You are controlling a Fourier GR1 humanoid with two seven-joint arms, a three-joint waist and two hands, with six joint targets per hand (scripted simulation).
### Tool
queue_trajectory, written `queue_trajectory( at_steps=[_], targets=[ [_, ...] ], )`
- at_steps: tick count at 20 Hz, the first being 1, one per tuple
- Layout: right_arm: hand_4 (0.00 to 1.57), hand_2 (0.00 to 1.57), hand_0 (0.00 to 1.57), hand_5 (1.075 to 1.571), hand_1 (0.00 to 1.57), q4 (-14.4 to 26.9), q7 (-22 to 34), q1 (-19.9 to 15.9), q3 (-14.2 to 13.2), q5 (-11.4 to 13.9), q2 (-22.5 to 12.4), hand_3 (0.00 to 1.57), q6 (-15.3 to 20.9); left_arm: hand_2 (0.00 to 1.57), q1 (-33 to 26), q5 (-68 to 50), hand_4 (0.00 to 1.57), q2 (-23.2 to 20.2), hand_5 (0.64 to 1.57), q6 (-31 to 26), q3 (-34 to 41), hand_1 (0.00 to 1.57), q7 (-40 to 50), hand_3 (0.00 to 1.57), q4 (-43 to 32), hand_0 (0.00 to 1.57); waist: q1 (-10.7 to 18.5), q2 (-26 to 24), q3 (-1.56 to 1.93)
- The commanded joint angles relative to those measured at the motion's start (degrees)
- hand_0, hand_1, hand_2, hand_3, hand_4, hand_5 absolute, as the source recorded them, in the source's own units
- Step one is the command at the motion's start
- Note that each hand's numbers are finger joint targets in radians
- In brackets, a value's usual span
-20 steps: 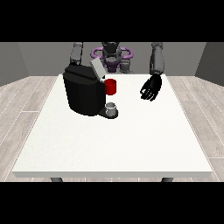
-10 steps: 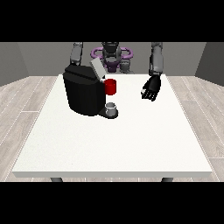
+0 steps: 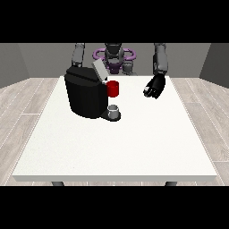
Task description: Insert the coffee pod into the coffee machine and close the lid
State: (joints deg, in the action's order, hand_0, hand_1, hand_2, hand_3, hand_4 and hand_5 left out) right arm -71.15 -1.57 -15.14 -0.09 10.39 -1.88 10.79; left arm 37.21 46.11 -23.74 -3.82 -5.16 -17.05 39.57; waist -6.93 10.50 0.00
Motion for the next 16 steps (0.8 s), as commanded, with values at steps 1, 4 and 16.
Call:
queue_trajectory(
  at_steps=[1, 4, 16],
  targets=[
    [0.00, 0.00, 0.00, 1.571, 0.00, 1.9, 1.1, 1.8, 0.7, 0.9, -0.1, 0.00, -0.3, 1.44, 1.4, -2.7, 0.52, 3.5, 1.571, -4.4, 1.1, 1.45, 0.6, 1.36, 1.2, 1.45, 0.4, -4.7, 0.01],
    [0.00, 0.00, 0.00, 1.571, 0.00, 4.8, 1.2, -0.8, -0.9, 1.1, 0.0, 0.00, 1.4, 1.41, 4.3, -3.4, 0.52, 1.3, 1.571, -10.4, 2.1, 1.42, 0.1, 1.33, 1.4, 1.42, 1.7, -4.1, 0.01],
    [0.00, 0.00, 0.00, 1.571, 0.00, 8.6, 0.2, -2.8, -1.8, 0.8, 0.5, 0.00, 1.7, 1.35, 14.0, -2.5, 0.59, 8.2, 1.571, -17.7, 1.4, 1.33, 12.1, 1.32, 7.3, 1.33, 1.3, -7.3, 0.03]
  ],
)
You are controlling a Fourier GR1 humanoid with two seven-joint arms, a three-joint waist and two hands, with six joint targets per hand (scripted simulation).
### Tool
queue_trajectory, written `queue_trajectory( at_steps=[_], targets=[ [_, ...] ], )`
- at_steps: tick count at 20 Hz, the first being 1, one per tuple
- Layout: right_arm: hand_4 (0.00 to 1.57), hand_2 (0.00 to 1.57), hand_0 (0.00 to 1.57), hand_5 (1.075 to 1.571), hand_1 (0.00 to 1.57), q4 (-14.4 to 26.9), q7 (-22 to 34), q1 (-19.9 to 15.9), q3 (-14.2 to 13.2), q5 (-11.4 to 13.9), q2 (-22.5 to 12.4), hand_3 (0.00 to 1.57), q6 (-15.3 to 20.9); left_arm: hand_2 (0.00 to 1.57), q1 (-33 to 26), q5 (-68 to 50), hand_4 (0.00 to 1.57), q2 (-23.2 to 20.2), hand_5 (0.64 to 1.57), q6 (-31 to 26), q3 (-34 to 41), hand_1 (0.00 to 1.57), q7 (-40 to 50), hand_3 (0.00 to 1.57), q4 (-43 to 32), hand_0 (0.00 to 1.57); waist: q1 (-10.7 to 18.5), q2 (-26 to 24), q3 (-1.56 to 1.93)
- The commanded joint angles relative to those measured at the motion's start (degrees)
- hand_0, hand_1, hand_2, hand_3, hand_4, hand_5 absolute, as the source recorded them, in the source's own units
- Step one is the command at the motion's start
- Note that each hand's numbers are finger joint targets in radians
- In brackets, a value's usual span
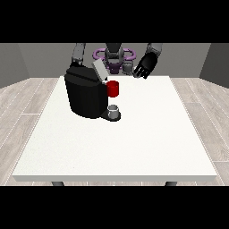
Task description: Insert the coffee pod into the coffee machine and close the lid
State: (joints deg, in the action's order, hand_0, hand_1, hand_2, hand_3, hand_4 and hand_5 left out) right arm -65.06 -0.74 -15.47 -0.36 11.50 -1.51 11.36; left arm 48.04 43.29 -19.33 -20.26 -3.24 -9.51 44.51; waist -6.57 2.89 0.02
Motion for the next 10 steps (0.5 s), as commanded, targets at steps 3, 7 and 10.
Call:
queue_trajectory(
  at_steps=[3, 7, 10],
  targets=[
    [0.00, 0.00, 0.00, 1.571, 0.00, 0.0, -3.9, 0.4, -1.3, -2.5, -0.3, 0.00, -2.1, 1.35, 4.8, 0.0, 0.59, 0.3, 1.571, -3.7, 0.8, 1.33, 2.5, 1.32, 2.0, 1.33, -1.7, 0.1, 0.01],
    [0.00, 0.00, 0.00, 1.571, 0.00, -1.9, -2.1, -2.4, 0.4, -1.4, 0.5, 0.00, -0.9, 1.20, 9.1, -3.0, 0.51, -0.6, 1.571, -4.8, 5.5, 0.98, 3.7, 1.37, 1.0, 0.98, -2.6, 1.8, -0.01],
    [0.00, 0.00, 0.00, 1.571, 0.00, -4.6, -3.1, -0.7, 2.0, -0.6, 1.0, 0.00, -1.0, 1.26, 12.1, -3.6, 0.50, -1.9, 1.571, -4.5, 8.3, 1.23, 7.1, 1.27, -1.6, 1.23, -6.9, 3.1, -0.01]
  ],
)
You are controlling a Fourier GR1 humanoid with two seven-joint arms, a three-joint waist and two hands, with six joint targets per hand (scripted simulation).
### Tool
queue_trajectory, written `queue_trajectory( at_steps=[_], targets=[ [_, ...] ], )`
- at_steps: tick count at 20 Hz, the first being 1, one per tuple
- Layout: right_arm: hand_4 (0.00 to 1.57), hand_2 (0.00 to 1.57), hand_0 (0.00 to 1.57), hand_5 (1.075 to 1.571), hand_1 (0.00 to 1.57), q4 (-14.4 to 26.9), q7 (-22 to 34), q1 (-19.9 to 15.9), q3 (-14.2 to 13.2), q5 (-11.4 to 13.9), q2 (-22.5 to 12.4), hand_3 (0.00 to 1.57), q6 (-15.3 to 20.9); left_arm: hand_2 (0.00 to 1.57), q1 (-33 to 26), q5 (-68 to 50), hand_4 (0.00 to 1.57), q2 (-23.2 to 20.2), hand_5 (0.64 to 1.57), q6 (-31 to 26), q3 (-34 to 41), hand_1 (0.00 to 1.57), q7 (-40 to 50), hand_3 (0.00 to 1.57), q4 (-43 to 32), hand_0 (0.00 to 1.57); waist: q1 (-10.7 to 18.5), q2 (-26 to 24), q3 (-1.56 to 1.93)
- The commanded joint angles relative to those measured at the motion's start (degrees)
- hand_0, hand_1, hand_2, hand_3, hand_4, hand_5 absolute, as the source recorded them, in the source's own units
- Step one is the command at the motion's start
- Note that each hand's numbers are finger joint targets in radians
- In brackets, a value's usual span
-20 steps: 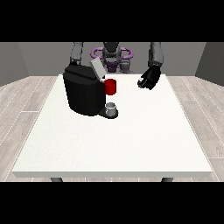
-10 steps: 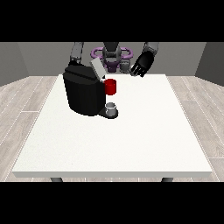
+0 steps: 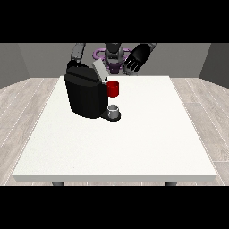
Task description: Insert the coffee pod into the coffee machine and close the lid
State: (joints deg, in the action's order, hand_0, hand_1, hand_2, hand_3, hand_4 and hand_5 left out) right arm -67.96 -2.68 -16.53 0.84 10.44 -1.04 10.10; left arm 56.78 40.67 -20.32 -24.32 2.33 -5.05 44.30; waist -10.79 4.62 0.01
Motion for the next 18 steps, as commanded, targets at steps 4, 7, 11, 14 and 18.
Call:
queue_trajectory(
  at_steps=[4, 7, 11, 14, 18],
  targets=[
    [0.00, 0.00, 0.00, 1.571, 0.00, -3.5, 2.0, -3.4, 0.5, 0.0, 0.8, 0.00, 0.3, 1.29, 9.4, -1.6, 0.49, -2.7, 1.571, -2.7, 4.3, 1.26, 5.3, 1.27, -2.4, 1.26, -4.5, 2.5, 0.01],
    [0.00, 0.00, 0.00, 1.571, 0.00, -4.8, 3.7, -4.3, 0.8, 1.7, 0.4, 0.00, 1.7, 1.25, 9.9, -1.0, 0.48, -3.5, 1.571, -2.2, 3.9, 1.16, 2.7, 1.27, -2.7, 1.16, -4.8, 4.8, 0.00],
    [0.27, 0.00, 0.00, 1.571, 0.00, -8.3, 5.5, -7.0, 0.2, 1.1, -0.3, 0.00, 1.4, 1.29, 10.1, -0.2, 0.48, -7.7, 1.571, -0.8, 5.2, 1.22, -0.1, 1.24, -4.8, 1.22, -6.5, 8.5, -0.03],
    [0.19, 0.00, 0.00, 1.571, 0.00, -6.0, 2.7, -6.6, -1.4, -0.5, -2.3, 0.00, -1.2, 1.30, 12.0, -0.1, 0.47, -3.3, 1.571, 0.3, 4.5, 1.27, 3.6, 1.26, -4.0, 1.27, -6.5, 8.6, 0.01],
    [0.00, 0.00, 0.00, 1.571, 0.00, -8.8, 3.8, -7.4, -2.3, -1.1, -2.9, 0.00, -0.8, 1.29, 10.6, 1.0, 0.49, -7.2, 1.571, 0.1, 4.3, 1.20, -1.2, 1.25, -5.6, 1.20, -7.6, 11.3, -0.02]
  ],
)
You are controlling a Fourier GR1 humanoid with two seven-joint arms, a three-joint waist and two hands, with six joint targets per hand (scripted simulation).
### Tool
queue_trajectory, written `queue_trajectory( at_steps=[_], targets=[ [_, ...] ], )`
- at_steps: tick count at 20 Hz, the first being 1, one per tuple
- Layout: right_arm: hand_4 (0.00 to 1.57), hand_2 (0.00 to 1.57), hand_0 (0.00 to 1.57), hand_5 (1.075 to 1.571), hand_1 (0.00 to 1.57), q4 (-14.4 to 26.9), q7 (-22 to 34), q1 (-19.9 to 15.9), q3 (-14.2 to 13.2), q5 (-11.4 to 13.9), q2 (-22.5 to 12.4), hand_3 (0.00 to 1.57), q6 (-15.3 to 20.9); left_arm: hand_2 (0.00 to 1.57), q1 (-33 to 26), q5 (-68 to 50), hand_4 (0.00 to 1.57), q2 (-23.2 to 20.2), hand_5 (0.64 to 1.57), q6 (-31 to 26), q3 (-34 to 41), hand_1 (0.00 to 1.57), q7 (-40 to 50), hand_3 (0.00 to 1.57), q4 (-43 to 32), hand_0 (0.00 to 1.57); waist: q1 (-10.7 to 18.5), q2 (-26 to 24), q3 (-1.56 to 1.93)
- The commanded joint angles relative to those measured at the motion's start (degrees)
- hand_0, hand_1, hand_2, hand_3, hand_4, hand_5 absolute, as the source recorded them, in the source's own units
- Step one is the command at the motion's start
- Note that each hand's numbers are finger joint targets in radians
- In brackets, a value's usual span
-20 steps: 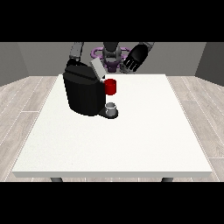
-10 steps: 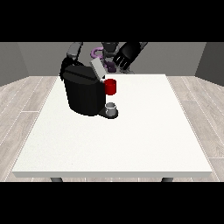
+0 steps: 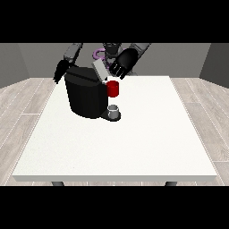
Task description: Insert the coffee pod into the coffee machine and close the lid
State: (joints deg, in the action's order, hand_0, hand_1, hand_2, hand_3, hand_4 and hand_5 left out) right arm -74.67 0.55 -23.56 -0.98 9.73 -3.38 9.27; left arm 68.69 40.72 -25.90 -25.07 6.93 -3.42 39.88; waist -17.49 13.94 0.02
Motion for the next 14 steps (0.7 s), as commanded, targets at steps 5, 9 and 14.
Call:
queue_trajectory(
  at_steps=[5, 9, 14],
  targets=[
    [0.00, 0.00, 0.00, 1.571, 0.00, -1.6, -1.3, 0.5, 0.5, 1.0, 0.3, 0.00, 1.0, 1.26, -0.6, 1.5, 0.47, -1.8, 1.571, 1.7, -0.4, 1.19, -4.3, 1.23, -1.8, 1.19, -0.9, 4.2, -0.03],
    [0.16, 0.00, 0.00, 1.571, 0.00, 3.7, -0.5, -1.8, -2.9, 0.2, -0.5, 0.00, 2.4, 1.29, 1.8, 1.4, 0.43, 2.7, 1.571, 1.0, -1.5, 1.24, -0.6, 1.22, -0.5, 1.24, 2.3, 2.9, 0.01],
    [0.03, 0.00, 0.00, 1.571, 0.00, 3.5, -2.7, -1.6, -2.6, -0.3, -1.7, 0.00, 0.2, 1.23, 3.8, 1.0, 0.44, 3.0, 1.571, 1.6, 0.1, 1.19, 2.5, 1.20, -2.1, 1.19, 0.1, 3.6, 0.02]
  ],
)
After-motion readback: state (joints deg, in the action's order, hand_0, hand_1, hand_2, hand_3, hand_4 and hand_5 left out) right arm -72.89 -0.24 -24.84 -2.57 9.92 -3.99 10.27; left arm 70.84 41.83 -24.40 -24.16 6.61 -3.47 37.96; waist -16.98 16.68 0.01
